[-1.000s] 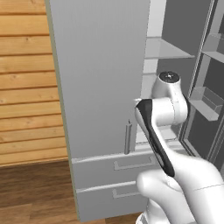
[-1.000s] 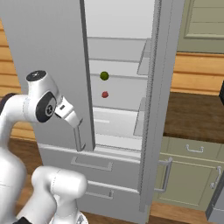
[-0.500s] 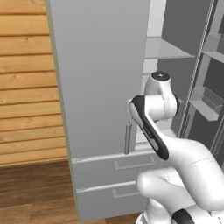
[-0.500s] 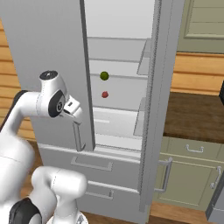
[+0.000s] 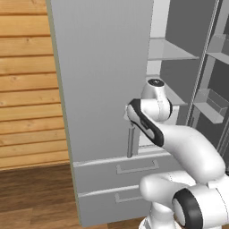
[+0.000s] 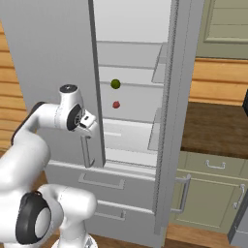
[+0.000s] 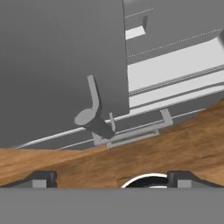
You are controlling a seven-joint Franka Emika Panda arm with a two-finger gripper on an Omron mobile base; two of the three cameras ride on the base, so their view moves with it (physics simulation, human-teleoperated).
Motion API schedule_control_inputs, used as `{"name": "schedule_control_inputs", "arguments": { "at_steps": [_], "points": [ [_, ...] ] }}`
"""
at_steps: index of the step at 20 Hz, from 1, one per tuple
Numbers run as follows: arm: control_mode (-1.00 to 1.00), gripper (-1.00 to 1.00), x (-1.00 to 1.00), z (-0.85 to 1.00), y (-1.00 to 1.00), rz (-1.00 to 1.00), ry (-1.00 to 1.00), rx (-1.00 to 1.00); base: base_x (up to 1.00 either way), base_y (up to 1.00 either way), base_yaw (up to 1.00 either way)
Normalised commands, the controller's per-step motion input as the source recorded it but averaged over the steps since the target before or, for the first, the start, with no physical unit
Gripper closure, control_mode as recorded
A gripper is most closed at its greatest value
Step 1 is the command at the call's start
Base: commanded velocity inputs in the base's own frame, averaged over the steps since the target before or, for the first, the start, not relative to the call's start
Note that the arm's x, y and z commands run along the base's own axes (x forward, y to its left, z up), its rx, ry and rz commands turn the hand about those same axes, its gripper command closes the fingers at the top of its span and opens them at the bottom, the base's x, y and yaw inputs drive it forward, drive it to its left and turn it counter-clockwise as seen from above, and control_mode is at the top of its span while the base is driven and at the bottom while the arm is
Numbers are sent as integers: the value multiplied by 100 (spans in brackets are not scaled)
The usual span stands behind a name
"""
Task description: Take the strawberry from the fridge and place it on top of the pancake, located on the dining counter.
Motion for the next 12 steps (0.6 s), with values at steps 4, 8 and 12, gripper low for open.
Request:
{"name": "schedule_control_inputs", "arguments": {
  "at_steps": [4,8,12],
  "points": [
    [-100,-100,40,-27,2,3,1,3,0,0,0],
    [-100,-100,22,-25,15,0,0,0,0,0,0],
    [-100,-100,35,-22,19,0,0,-1,0,0,0]
  ]
}}
